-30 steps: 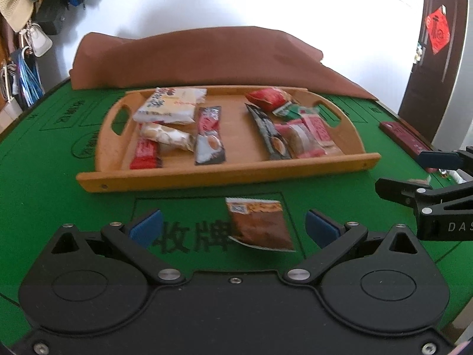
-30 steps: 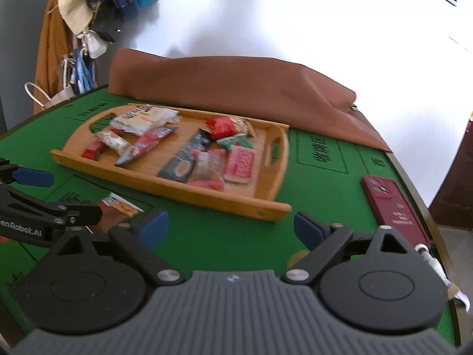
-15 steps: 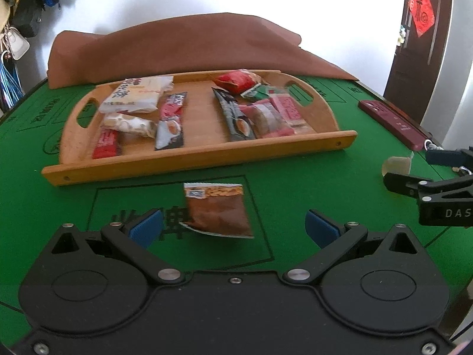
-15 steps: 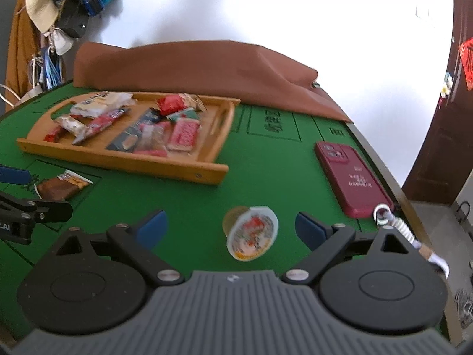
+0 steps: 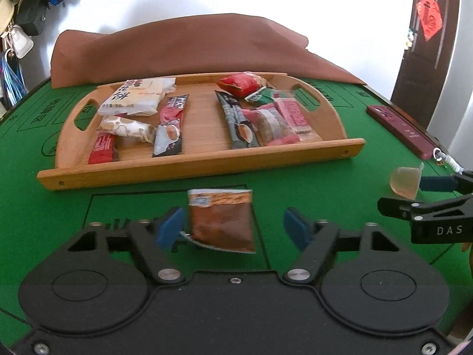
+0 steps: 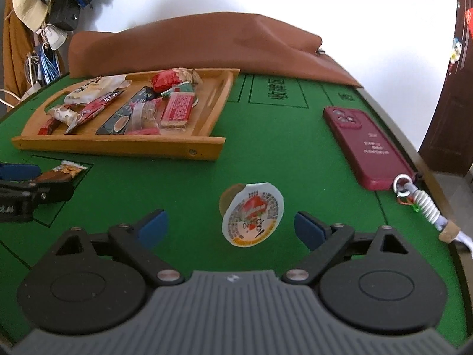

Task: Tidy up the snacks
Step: 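Grasp the brown almond packet with the left tool while the right tool grasps the jelly cup, then carry the almond packet and jelly cup over the tray with both tools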

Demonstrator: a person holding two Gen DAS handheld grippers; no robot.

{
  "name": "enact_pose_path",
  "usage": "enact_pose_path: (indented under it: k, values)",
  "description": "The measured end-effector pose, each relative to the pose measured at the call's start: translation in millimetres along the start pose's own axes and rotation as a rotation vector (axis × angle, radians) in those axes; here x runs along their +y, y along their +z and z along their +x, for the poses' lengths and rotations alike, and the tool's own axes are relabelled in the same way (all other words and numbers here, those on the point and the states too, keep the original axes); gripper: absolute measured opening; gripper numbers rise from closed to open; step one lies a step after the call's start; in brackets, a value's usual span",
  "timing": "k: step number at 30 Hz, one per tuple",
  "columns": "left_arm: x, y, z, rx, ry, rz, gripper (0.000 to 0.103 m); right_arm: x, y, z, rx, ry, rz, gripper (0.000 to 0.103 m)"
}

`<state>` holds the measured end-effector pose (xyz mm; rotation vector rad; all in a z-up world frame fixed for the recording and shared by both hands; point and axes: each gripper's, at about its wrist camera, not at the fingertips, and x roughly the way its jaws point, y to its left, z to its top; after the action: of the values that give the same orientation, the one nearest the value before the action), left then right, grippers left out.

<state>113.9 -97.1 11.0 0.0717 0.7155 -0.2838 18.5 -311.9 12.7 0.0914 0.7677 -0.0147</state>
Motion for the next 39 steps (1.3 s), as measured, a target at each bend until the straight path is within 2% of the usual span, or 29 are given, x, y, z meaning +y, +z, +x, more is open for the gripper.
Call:
enact_pose_path:
  k: [2,4,6,8,9,14,19,21,24,27,29,34,39]
  values:
    - [2,0,2,0.013,-0.010,-0.010,0.054,0,0,1,0.006,-0.002,0.002,0.089]
    - [2,-1,4,0.026,-0.014,-0.015,0.050,0,1,2,0.009,0.000,0.008,0.083]
    - [-1,-3,5,0.023,-0.009,0.002,0.050,1,2,2,-0.001,-0.015,0.005,0.074]
    - [-5,-5,5,0.018,0.003,0.022,0.049,2,3,3,-0.003,-0.036,0.008,0.055]
    - [-6,-5,4,0.016,0.004,0.029,0.049,2,3,3,-0.006,-0.048,0.009,0.051]
    - [-4,-5,2,0.017,-0.003,0.017,0.049,4,4,2,-0.002,-0.025,0.018,0.049]
    - [-1,-3,-5,0.000,0.004,0.015,0.048,13,5,-2,0.008,0.036,0.025,0.049]
    - [1,-3,-8,-0.005,0.012,0.013,0.035,18,6,-3,0.009,0.050,0.021,0.049]
    - [6,-2,-8,-0.003,0.010,-0.001,0.033,27,8,-3,0.010,0.064,0.008,0.049]
    - [7,-4,-8,-0.012,0.009,0.003,0.035,37,8,-2,0.016,0.078,-0.009,0.049]
    - [7,-5,-7,-0.012,0.010,0.013,0.050,43,7,-2,0.021,0.084,-0.022,0.049]
    - [3,-6,2,-0.002,0.007,0.037,0.066,56,7,1,0.027,0.091,-0.059,0.049]
    - [2,-3,13,0.005,0.013,0.029,0.069,63,6,3,0.022,0.083,-0.091,0.049]
